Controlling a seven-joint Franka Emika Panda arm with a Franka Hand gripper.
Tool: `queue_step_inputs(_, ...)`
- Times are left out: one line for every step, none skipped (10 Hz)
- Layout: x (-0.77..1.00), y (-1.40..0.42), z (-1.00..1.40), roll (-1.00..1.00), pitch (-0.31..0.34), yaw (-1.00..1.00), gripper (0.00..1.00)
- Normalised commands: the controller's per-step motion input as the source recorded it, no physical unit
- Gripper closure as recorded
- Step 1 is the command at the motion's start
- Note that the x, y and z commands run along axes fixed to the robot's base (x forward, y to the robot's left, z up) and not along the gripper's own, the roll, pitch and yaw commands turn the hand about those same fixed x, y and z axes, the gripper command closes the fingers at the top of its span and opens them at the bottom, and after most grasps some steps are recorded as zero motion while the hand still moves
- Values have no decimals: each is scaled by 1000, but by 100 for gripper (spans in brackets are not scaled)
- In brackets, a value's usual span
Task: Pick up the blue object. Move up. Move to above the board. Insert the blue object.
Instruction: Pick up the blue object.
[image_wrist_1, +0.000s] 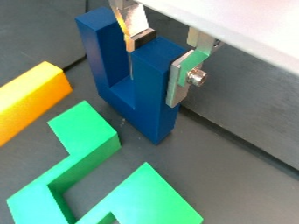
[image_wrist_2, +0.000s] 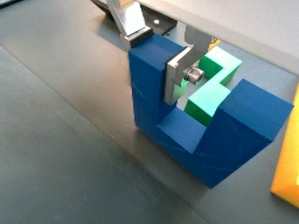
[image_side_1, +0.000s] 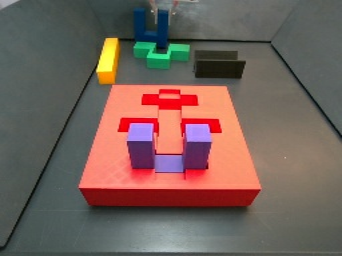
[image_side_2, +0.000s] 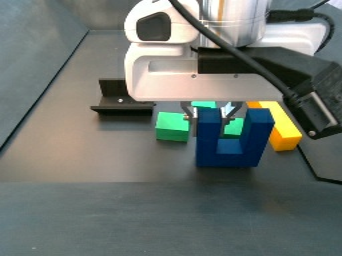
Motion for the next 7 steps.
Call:
queue_step_inputs(0,0,0,0,0,0,100)
queue_step_inputs(0,0,0,0,0,0,100)
queue_step_inputs(0,0,0,0,0,0,100)
queue_step_inputs(0,0,0,0,0,0,100)
queue_step_inputs(0,0,0,0,0,0,100)
queue_step_inputs(0,0,0,0,0,0,100)
queue_step_inputs(0,0,0,0,0,0,100)
